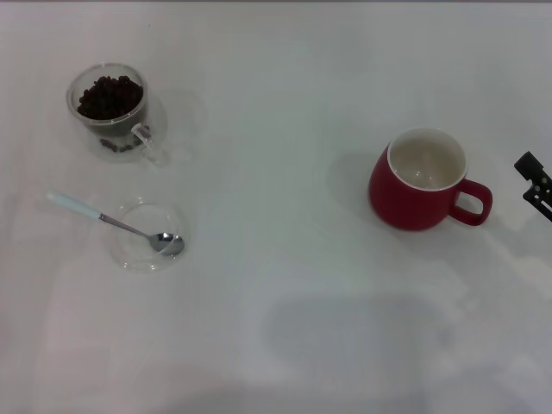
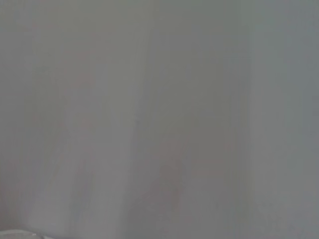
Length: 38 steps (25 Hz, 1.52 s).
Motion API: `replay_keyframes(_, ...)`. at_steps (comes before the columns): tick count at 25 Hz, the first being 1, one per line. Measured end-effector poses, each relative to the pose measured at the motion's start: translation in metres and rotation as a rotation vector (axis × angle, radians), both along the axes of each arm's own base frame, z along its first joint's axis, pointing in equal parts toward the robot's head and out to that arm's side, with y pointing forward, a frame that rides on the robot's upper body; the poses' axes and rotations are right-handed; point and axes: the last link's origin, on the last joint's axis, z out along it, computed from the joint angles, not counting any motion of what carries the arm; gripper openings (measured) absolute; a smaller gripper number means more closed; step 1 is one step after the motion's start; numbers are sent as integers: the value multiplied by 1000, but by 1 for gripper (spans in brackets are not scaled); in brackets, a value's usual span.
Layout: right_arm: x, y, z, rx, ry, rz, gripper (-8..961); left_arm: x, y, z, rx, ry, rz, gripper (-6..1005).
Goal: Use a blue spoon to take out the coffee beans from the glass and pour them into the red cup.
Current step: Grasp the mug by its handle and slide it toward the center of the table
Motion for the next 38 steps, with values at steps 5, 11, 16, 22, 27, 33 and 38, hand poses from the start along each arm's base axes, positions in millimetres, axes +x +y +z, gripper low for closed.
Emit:
replay_keyframes(5, 1, 0, 0, -1, -2, -4, 846, 0, 0, 0, 0, 0, 0, 888)
replay_keyframes(11, 0, 0, -2, -7, -1, -2, 844, 1, 2, 0, 0, 0, -5, 887)
replay_keyframes(16, 1, 0, -5, -32, -6, -9, 842, 2, 4, 0, 0, 3, -11, 887)
replay_keyframes(22, 7, -3, -14, -98, -35, -41, 838, 3, 8, 1, 0, 7, -19, 888)
replay_keyframes(27, 12, -3, -20, -137, -60, -74, 835, 5, 11, 0, -3, 7, -27, 887)
replay_keyframes(33, 12, 3, -30, -188, -83, -79, 833, 5, 12, -1, -11, 6, -26, 887)
replay_keyframes(38, 11, 10, -38, -218, -100, -83, 831, 6, 12, -2, -13, 4, -25, 887)
